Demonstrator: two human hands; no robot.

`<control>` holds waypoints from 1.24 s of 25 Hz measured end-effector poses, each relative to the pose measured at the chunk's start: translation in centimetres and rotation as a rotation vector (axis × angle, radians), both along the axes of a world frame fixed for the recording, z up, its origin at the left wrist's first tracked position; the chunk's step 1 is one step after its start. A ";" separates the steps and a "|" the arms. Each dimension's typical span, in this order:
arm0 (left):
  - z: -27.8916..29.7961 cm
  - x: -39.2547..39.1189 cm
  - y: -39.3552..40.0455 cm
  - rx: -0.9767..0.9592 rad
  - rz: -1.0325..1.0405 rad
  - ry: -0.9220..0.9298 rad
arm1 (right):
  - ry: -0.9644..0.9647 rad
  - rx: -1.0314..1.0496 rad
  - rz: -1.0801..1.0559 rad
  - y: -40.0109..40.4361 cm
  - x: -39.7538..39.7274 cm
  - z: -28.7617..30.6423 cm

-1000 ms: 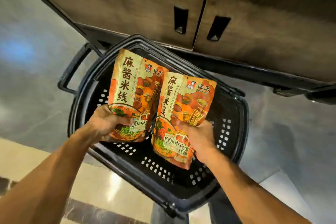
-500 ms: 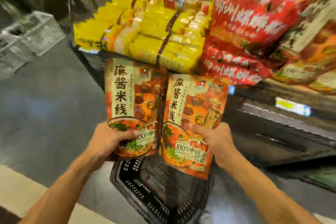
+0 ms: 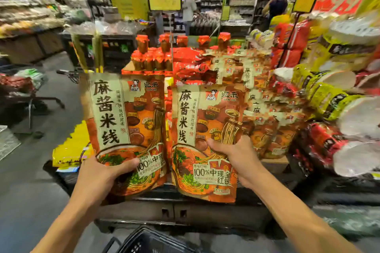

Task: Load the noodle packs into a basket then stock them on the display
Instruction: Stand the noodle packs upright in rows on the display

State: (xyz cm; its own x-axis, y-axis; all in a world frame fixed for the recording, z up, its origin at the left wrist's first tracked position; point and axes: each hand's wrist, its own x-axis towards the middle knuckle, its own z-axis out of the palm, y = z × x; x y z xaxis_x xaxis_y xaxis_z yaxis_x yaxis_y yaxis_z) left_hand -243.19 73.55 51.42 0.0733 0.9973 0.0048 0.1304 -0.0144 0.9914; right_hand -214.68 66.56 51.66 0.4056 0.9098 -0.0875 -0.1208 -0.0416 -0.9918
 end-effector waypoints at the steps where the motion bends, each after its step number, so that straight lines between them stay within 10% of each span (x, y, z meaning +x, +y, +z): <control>1: 1.4 1.3 -0.1 0.027 -0.015 -0.020 | -0.005 0.027 -0.020 -0.7 1.0 1.5; 31: 8.6 42.9 6.7 0.039 -0.211 -0.252 | -0.012 0.261 -0.408 -0.7 42.6 9.4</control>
